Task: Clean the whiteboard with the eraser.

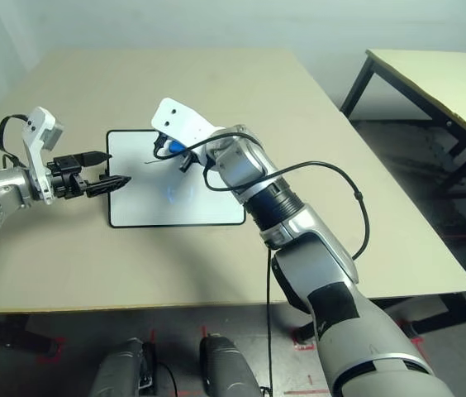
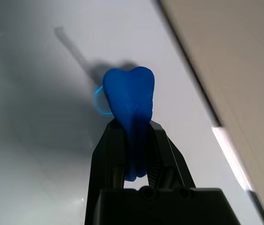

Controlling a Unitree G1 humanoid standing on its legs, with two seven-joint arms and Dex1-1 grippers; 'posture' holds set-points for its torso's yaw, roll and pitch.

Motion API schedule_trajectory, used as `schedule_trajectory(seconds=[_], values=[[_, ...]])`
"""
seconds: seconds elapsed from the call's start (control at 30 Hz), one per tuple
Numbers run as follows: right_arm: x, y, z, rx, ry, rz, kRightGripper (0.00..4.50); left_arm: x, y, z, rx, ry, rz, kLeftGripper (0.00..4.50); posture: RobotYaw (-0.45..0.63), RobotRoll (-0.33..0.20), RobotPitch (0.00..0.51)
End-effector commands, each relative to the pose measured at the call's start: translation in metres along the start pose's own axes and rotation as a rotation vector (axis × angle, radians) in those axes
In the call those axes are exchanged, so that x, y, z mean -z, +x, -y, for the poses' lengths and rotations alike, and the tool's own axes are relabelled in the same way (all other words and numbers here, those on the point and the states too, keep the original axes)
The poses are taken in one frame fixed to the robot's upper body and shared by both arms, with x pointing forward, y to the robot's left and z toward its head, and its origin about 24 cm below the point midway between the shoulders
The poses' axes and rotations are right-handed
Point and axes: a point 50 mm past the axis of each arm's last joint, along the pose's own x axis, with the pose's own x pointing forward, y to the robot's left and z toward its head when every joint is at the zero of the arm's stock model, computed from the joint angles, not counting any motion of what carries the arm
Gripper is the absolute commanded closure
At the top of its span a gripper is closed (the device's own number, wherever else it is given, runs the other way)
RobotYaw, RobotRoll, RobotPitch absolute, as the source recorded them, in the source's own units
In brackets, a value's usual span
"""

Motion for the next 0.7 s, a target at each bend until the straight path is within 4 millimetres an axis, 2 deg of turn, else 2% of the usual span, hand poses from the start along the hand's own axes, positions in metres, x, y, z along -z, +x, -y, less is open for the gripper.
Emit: schedule_trajectory(seconds=[0.03,0.1,0.17,0.4,0.53,0.7], values=[[0.019,0.001,-0.028,-0.104,-0.027,-0.08,3.93,0.001,-0.004,0.0,-0.011,0.0,-0.005,0.0,-0.04,0.0,0.1],[0.023,-0.001,-0.033,-0.114,-0.032,-0.088,3.93,0.001,-0.005,-0.001,-0.015,-0.003,-0.006,0.0,-0.04,0.0,0.1],[0.023,-0.001,-0.028,-0.098,-0.034,-0.091,3.93,0.001,-0.006,-0.002,-0.021,-0.003,-0.006,0.0,-0.04,0.0,0.1],[-0.004,0.006,0.015,0.066,-0.018,-0.012,3.93,0.001,-0.007,-0.006,-0.028,-0.003,-0.008,0.0,-0.05,0.0,0.101],[-0.002,0.01,-0.002,-0.007,-0.022,-0.019,3.93,0.001,-0.008,-0.006,-0.032,-0.007,-0.011,0.0,-0.05,0.0,0.103],[0.016,0.006,-0.034,-0.121,-0.054,-0.064,3.93,0.002,-0.011,-0.009,-0.046,-0.012,-0.016,0.0,-0.04,0.0,0.104]])
